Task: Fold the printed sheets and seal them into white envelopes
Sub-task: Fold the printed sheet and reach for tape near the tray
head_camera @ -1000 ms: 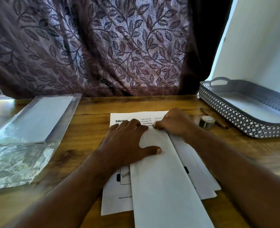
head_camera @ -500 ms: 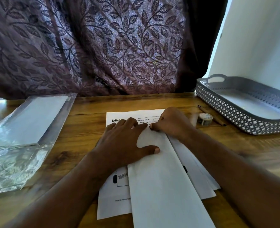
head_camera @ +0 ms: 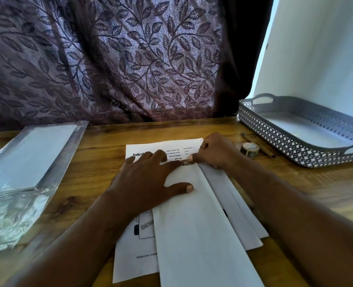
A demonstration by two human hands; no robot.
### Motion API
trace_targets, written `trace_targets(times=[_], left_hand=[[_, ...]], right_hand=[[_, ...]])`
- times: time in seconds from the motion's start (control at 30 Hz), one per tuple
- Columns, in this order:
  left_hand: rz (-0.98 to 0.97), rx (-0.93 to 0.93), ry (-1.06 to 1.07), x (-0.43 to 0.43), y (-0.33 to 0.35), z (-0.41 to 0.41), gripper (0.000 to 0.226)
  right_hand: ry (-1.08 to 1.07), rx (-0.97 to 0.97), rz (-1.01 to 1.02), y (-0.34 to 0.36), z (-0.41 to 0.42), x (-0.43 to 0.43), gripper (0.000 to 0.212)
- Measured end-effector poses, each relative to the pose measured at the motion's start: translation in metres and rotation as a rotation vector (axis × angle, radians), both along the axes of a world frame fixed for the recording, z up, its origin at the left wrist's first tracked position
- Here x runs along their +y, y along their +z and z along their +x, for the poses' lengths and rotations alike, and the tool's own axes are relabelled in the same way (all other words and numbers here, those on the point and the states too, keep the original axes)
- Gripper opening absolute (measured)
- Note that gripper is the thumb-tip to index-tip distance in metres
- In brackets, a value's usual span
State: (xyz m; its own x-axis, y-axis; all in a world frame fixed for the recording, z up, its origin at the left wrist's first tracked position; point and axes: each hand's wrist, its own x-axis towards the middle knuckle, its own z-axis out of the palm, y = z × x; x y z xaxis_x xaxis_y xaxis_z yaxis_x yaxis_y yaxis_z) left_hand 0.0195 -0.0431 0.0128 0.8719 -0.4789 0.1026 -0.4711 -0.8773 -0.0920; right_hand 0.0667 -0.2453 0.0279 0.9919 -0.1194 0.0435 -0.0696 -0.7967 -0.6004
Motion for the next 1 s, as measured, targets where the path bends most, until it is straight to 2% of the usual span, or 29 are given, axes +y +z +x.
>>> trace_targets(times=[0.13,0.3,0.4,0.57,0.83,0.9,1.0], left_hand=[[0.012,-0.071,-0.010,-0.001,-0.003,0.001,0.095],[0.047,-0.099,-0.027,-0.002,-0.006,0.002,0.082],[0.020,-0.090,-0.019,-0.002,-0.005,0.001,0.087],[0.006,-0.094,-0.007,-0.004,-0.004,0.002,0.092],[0.025,-0.025,0.002,-0.009,0.003,0.000,0.070],[0.011,-0.026,0.003,-0.008,0.002,0.001,0.069],[-0.010,-0.045,-0.008,-0.007,0.000,0.001,0.070]], right_hand=[[-0.028,0.001,0.025,-0.001,0.002,-0.002,0.044],[0.005,-0.020,0.005,-0.002,0.002,-0.003,0.034],[0.037,-0.003,0.049,-0.001,-0.001,-0.005,0.027],[0.109,0.094,0.113,0.006,-0.004,-0.009,0.028],[0.124,0.090,0.059,0.006,-0.002,-0.008,0.026],[0.117,0.059,0.033,0.004,-0.001,-0.005,0.031],[0.087,-0.029,-0.098,-0.003,-0.002,0.003,0.052]])
